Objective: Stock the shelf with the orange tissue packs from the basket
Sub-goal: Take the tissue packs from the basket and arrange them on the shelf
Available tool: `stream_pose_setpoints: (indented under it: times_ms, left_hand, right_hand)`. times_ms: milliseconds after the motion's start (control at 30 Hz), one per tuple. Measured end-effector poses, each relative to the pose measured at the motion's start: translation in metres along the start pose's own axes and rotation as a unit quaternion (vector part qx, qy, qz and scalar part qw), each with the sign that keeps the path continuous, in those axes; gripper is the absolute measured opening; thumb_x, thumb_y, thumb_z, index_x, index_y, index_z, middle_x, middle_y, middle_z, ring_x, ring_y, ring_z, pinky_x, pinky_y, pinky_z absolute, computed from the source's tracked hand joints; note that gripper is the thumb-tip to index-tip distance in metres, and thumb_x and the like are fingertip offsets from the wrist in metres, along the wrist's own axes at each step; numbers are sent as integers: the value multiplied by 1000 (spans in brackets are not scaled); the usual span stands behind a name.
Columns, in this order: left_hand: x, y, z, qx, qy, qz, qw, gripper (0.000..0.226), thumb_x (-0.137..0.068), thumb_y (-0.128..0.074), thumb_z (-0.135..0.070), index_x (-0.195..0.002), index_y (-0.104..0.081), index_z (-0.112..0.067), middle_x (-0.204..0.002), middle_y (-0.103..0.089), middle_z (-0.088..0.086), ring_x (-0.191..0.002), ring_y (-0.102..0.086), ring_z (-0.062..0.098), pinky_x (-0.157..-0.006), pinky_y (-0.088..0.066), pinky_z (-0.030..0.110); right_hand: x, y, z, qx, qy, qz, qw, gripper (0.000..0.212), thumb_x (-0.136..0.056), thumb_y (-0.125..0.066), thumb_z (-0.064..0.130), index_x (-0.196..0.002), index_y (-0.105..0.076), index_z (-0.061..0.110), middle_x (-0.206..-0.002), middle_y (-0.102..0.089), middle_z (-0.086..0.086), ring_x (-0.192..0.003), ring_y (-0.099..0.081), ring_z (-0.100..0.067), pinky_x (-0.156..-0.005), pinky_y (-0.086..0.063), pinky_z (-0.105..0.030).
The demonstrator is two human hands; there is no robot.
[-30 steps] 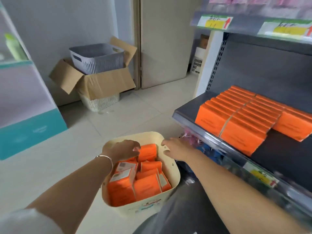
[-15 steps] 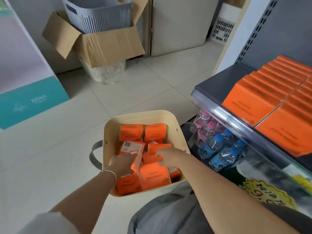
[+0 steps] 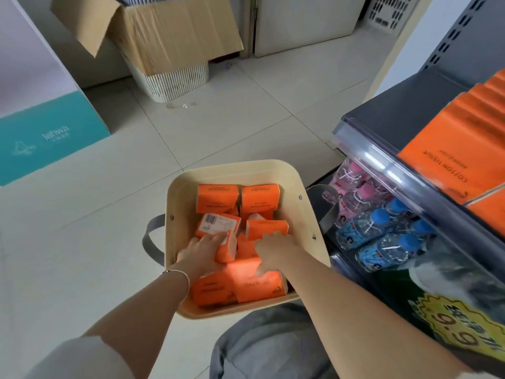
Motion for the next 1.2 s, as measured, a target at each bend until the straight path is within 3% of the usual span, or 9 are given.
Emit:
stream_pose_setpoints:
  times_ms: [133,267,467,567,700,967,1200]
  left_hand:
    - [0,17,-1,9,19,-17,1000,53,-84,-57,-44,-131,-35,-34,-132,-52,2,-118,-52,27,-94,-46,45]
    - [12,34,-6,-14,14,-66,998,37,-86,-52,-30,-122,-42,-32,-122,-57,-2,-110,-56,23,-89,-46,43]
    - [40,77,-20,25,-16,-165,986,33,-91,-50,-30,-123,-40,-28,-124,-52,0,-118,-47,30,-95,-41,50]
    - [53,104,-36,77,-60,-177,979,40,-92,-52,-30,-127,-37,-21,-123,-51,10,-119,-46,37,-95,-42,52]
    - [76,129,-67,103,-113,-194,969,49,-88,-57,-26,-130,-37,-14,-117,-55,18,-112,-51,40,-94,-42,48]
    - [128,148,-143,147,-153,-255,943,46,-87,-58,-33,-123,-38,-14,-118,-56,15,-113,-53,38,-90,-45,47]
    - [176,201,-211,145,-161,-345,913,42,-86,-59,-34,-121,-40,-20,-119,-59,8,-113,-55,33,-89,-40,44]
  right_hand:
    - [5,5,10,14,-1,34,999,53,-83,-69,37,-129,-51,16,-137,-40,-11,-130,-35,-35,-102,-35,-54]
    - [22,5,16,-11,1,-19,1000,44,-83,-68,19,-124,-52,16,-112,-58,-5,-103,-56,-25,-88,-47,-45]
    - [59,30,12,-72,-25,-173,982,45,-87,-62,22,-129,-46,20,-122,-53,-4,-110,-56,-29,-76,-46,-40]
    - [83,48,1,-87,-69,-228,967,29,-90,-55,18,-118,-51,16,-118,-56,-8,-112,-55,-32,-77,-43,-40]
    - [134,66,-17,-49,-107,-307,944,34,-92,-52,17,-126,-48,15,-122,-54,-9,-116,-52,-33,-81,-47,-41]
    - [222,72,-53,-38,-171,-385,906,30,-89,-57,18,-119,-53,16,-122,-56,-6,-116,-53,-30,-82,-47,-38]
    - [294,83,-91,-113,-219,-490,836,41,-91,-58,23,-130,-47,19,-128,-51,-7,-121,-46,-31,-91,-45,-40]
Point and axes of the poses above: each hand's wrist, its own x-axis away from the middle knuckle, its own y-axis out of the back of the hand, z = x × y, the point moved 2 cm from there along -x, towards the middle knuckle
